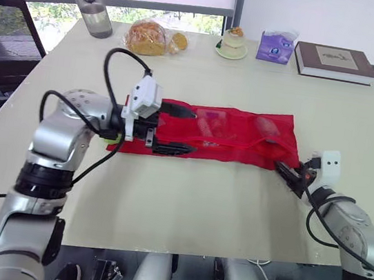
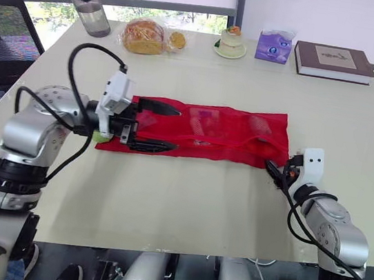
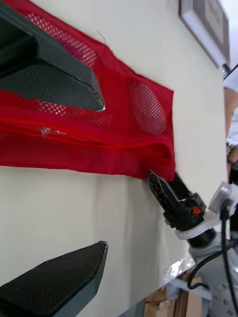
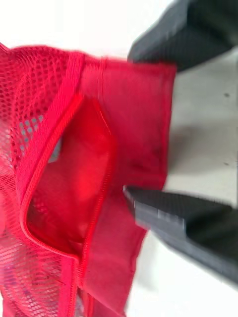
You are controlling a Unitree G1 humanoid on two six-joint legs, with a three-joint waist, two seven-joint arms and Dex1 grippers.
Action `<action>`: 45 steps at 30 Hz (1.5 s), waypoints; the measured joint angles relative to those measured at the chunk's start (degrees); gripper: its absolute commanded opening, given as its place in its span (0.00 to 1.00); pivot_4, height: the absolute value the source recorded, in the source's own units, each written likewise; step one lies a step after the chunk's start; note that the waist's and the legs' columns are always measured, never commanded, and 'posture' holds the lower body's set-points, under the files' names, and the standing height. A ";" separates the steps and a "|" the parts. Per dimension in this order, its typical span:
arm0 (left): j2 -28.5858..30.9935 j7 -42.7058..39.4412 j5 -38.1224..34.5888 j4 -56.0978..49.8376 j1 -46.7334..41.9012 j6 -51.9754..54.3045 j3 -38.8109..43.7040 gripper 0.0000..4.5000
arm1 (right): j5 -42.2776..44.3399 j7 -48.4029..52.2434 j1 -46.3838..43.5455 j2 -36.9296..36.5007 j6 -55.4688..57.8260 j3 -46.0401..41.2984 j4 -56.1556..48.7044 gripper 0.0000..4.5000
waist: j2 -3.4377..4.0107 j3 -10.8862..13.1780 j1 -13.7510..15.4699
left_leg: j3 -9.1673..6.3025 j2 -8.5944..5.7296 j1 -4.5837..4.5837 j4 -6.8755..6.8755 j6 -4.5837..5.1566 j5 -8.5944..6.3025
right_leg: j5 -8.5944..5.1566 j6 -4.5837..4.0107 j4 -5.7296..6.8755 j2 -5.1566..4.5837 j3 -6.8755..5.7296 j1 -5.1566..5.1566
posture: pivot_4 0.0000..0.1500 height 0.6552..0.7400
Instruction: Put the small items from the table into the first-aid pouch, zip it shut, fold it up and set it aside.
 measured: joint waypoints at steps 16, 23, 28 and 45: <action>1.01 1.02 -5.96 -2.36 -1.16 1.87 -0.17 1.00 | -14.23 -11.53 2.39 -10.62 -1.42 -3.90 4.76 0.01 | 0.00 0.00 1.26 | 0.11 -0.13 -0.06 0.04 0.01 0.01 | -0.01 0.02 -0.06 -0.13 0.02 0.01 | 1.00 1.00; 1.13 1.73 -6.93 -2.61 -1.38 2.21 -0.25 1.00 | -17.02 -12.29 4.85 -11.42 -2.80 -6.64 5.18 0.61 | 0.01 0.00 1.35 | 0.13 -0.11 -0.04 0.04 0.01 0.01 | -0.02 0.04 -0.05 -0.08 0.05 0.01 | 1.00 1.00; 1.41 3.45 -7.22 -2.65 -0.16 2.81 0.11 1.00 | -16.39 -7.52 9.33 -14.22 -4.68 -9.01 2.85 0.99 | 0.01 0.00 1.34 | 0.15 -0.10 -0.02 0.01 0.01 0.01 | -0.02 0.04 -0.06 -0.09 0.08 0.01 | 1.00 1.00; 2.18 16.68 -3.19 19.54 2.69 9.99 3.64 1.00 | 13.58 19.58 13.86 -18.88 -9.33 -17.95 -20.97 0.99 | -0.01 0.02 0.27 | 0.06 -0.02 -0.01 0.05 0.02 0.01 | -0.03 0.08 -0.05 -0.04 -0.04 0.04 | 1.00 1.00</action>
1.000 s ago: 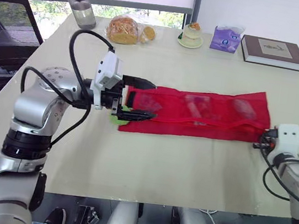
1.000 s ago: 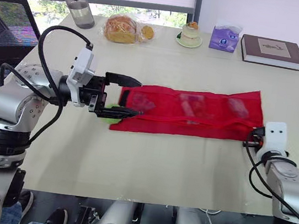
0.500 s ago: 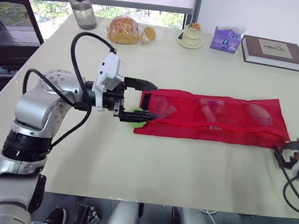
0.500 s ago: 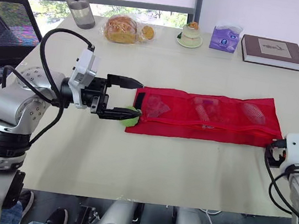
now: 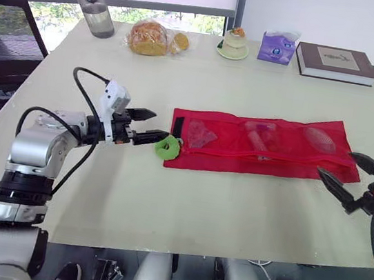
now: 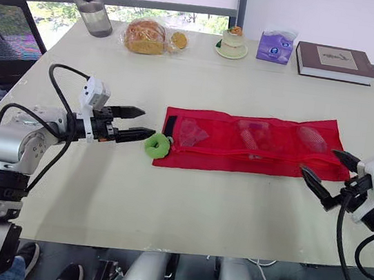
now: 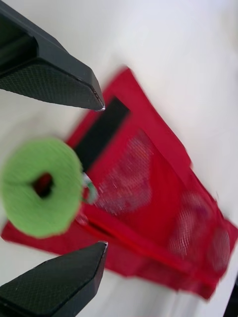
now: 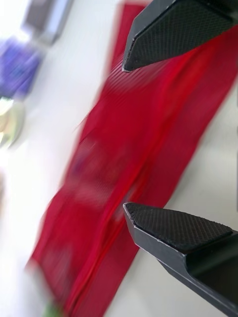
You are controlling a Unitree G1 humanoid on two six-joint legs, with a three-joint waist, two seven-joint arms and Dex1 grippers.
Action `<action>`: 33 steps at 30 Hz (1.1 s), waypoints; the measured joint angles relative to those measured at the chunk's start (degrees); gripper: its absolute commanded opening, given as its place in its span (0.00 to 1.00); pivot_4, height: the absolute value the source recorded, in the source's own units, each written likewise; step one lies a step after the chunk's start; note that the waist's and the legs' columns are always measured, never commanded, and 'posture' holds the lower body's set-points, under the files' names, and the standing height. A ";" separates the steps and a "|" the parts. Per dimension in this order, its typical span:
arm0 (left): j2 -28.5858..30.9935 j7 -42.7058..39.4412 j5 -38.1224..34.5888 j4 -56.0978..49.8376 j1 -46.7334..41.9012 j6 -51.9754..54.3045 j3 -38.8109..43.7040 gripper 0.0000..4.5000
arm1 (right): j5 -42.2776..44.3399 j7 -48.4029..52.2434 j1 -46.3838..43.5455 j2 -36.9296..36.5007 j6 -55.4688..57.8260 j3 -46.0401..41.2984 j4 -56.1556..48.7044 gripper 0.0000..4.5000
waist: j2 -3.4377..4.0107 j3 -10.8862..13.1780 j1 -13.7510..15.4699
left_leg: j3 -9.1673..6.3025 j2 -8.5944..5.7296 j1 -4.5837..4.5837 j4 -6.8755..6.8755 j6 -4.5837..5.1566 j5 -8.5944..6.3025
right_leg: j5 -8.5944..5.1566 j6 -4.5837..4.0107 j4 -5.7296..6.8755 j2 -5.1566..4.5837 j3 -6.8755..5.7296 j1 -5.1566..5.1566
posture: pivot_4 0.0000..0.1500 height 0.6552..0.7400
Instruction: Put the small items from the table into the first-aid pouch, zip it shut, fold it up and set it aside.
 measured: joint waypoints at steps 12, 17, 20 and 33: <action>-7.98 1.94 1.02 21.63 -15.65 10.44 -2.05 1.00 | 18.07 -3.65 -11.86 -4.47 6.24 7.94 -6.83 0.99 | -0.10 0.01 0.43 | -0.14 -0.09 -0.08 0.04 0.00 0.00 | 0.01 -0.02 0.00 -0.07 -0.16 0.02 | 1.00 1.00; -10.50 2.68 2.51 31.02 -21.76 13.20 -2.67 1.00 | 20.96 -6.58 -14.96 -4.61 6.76 11.11 -7.80 0.99 | -0.12 0.01 0.22 | -0.14 -0.10 -0.10 0.03 0.00 0.00 | 0.01 -0.02 0.00 -0.07 -0.16 0.01 | 1.00 1.00; -11.33 1.36 2.66 33.75 -23.50 15.01 -2.69 1.00 | 21.52 -7.35 -15.77 -5.10 6.74 12.29 -7.80 0.99 | -0.13 0.01 0.43 | -0.15 -0.11 -0.10 0.04 0.00 0.00 | 0.02 -0.03 0.00 -0.10 -0.16 0.02 | 1.00 1.00; -14.92 -3.40 1.36 37.76 -25.11 25.22 -1.43 0.44 | 22.49 -8.42 -15.87 -5.48 6.30 13.33 -8.35 1.00 | -0.14 0.01 1.32 | -0.19 -0.10 -0.14 0.04 0.00 0.00 | 0.02 -0.04 0.00 -0.10 -0.20 0.01 | 1.00 1.00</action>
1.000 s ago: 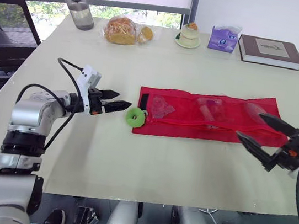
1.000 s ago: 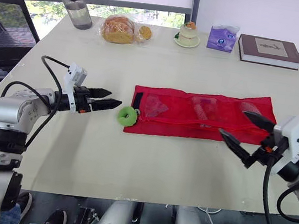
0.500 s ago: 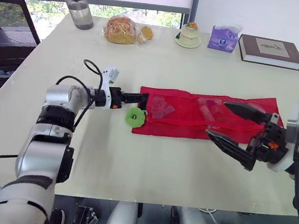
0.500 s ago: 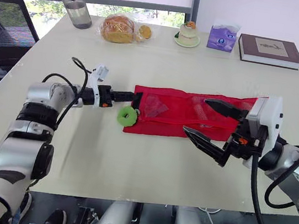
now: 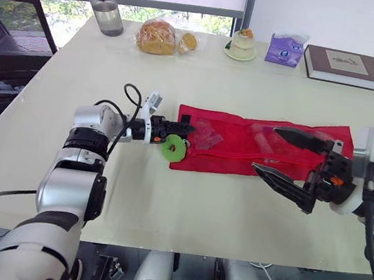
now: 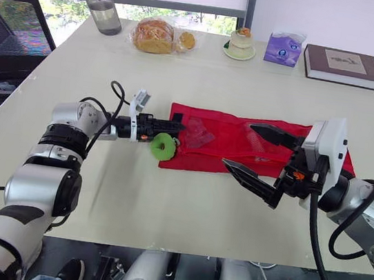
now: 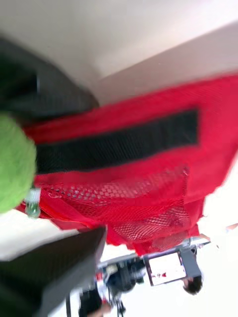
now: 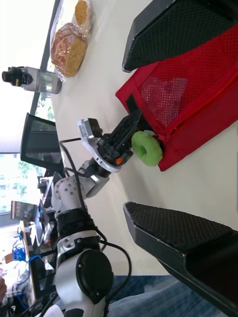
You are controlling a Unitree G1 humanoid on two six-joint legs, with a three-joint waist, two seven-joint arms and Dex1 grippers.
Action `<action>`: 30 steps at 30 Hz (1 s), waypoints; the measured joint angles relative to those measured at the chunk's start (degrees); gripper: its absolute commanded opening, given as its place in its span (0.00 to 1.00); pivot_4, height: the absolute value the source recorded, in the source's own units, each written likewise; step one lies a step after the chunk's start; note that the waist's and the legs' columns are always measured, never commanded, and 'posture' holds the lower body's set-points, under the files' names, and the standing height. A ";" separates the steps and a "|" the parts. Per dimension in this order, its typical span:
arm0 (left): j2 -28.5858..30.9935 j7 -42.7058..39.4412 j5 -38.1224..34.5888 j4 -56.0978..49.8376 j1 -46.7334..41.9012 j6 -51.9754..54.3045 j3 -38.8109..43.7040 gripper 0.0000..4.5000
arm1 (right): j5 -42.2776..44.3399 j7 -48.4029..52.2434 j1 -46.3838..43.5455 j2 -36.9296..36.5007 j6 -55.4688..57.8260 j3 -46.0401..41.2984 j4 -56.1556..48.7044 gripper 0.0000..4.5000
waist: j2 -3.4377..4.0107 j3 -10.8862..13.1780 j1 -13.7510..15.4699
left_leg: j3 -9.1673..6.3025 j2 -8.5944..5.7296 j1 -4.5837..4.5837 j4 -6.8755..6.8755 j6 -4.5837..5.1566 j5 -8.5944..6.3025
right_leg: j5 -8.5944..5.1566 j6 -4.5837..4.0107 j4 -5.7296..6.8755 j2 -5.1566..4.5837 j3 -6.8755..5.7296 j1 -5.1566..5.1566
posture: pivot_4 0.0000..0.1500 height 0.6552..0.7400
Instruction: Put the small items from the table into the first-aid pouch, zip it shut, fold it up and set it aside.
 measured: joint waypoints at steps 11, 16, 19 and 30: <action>-0.49 1.00 -1.56 -2.82 1.25 5.50 2.76 0.03 | -3.20 -1.55 -6.34 2.65 -0.67 8.53 1.03 1.00 | 0.00 0.00 -0.16 | -0.02 0.02 0.03 0.00 0.00 0.00 | 0.03 -0.05 0.02 0.01 -0.02 0.00 | 1.00 1.00; -4.84 6.99 -4.29 -7.74 2.66 11.01 7.55 0.03 | -12.21 -0.64 -13.29 7.39 -0.90 20.57 6.96 1.00 | 0.00 0.00 0.15 | -0.06 0.01 -0.02 0.04 0.00 0.00 | 0.05 -0.09 0.03 -0.03 -0.06 -0.01 | 1.00 1.00; -7.54 11.37 -5.55 -10.55 3.56 13.73 10.19 0.03 | -18.34 1.80 -15.06 7.76 -1.15 27.33 10.40 1.00 | -0.01 0.00 0.09 | -0.09 0.00 -0.05 0.04 0.00 0.00 | 0.11 -0.18 0.00 -0.08 -0.04 -0.01 | 1.00 1.00; -13.44 23.12 -8.69 -15.65 5.76 19.16 18.71 0.03 | -38.05 10.50 -22.75 15.64 -6.38 45.20 26.25 1.00 | -0.02 0.00 -0.17 | -0.18 0.00 0.00 0.03 -0.04 0.02 | 0.13 -0.20 0.09 -0.01 -0.16 -0.02 | 1.00 1.00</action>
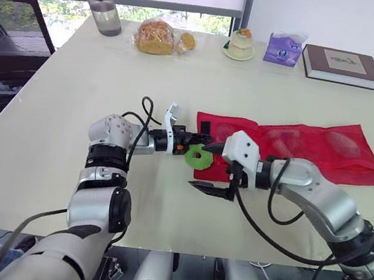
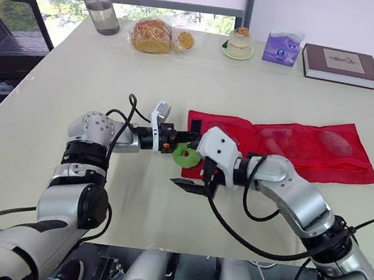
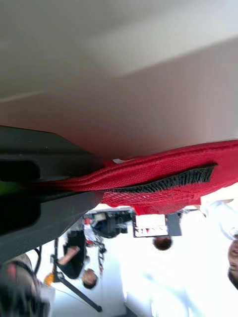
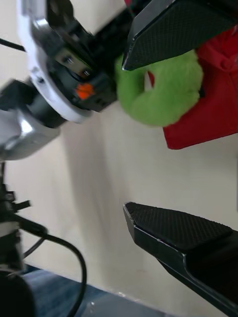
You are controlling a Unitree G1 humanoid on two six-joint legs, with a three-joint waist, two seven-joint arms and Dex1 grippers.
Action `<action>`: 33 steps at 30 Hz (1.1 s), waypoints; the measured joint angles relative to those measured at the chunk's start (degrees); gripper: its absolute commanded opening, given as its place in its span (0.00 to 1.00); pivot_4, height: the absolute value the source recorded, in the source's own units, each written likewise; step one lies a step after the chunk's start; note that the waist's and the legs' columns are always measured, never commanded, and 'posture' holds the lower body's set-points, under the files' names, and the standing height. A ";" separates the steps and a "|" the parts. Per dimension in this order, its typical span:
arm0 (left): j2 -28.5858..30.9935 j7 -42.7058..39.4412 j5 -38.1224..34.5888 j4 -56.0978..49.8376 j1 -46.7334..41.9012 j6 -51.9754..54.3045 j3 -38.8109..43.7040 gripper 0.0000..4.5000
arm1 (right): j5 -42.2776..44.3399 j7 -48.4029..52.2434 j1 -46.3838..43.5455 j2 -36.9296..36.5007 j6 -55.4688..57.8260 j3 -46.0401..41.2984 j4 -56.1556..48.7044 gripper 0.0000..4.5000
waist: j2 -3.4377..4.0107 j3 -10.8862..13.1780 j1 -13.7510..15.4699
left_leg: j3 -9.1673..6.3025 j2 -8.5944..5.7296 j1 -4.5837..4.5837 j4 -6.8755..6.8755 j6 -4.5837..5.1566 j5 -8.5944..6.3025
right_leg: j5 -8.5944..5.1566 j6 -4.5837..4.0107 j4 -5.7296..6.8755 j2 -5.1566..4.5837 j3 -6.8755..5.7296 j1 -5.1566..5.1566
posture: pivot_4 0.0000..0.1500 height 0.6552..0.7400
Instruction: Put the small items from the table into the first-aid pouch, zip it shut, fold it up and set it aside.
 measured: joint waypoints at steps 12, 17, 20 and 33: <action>-0.94 2.88 -1.66 -1.38 0.96 0.22 1.29 0.01 | -12.83 1.76 -3.21 0.97 4.06 6.13 7.66 0.94 | 0.00 0.00 0.03 | -0.21 -0.03 0.03 -0.02 -0.06 0.03 | 0.01 0.00 0.02 -0.04 -0.02 0.00 | 1.00 1.00; -1.07 2.93 -1.76 -1.34 0.97 0.21 1.27 0.00 | -15.46 1.69 -3.97 2.89 3.86 5.53 10.52 0.60 | 0.00 0.00 0.02 | -0.21 -0.04 0.04 -0.01 -0.11 0.06 | 0.01 0.00 0.02 -0.04 -0.03 0.02 | 1.00 1.00; -1.07 2.95 -1.76 -1.33 0.98 0.20 1.22 0.00 | -17.11 0.91 -4.33 4.36 3.73 4.66 12.45 0.31 | 0.00 -0.01 -0.02 | -0.22 -0.03 0.05 -0.02 -0.14 0.08 | 0.01 0.00 0.04 -0.03 -0.05 0.03 | 1.00 1.00; -0.45 1.95 -2.15 -0.56 1.06 -1.04 0.21 0.00 | -13.07 1.07 2.58 7.48 6.92 -4.70 8.92 0.01 | -0.01 -0.01 0.09 | -0.24 -0.02 0.05 -0.05 -0.15 0.08 | 0.01 -0.01 0.01 -0.04 -0.10 0.07 | 1.00 1.00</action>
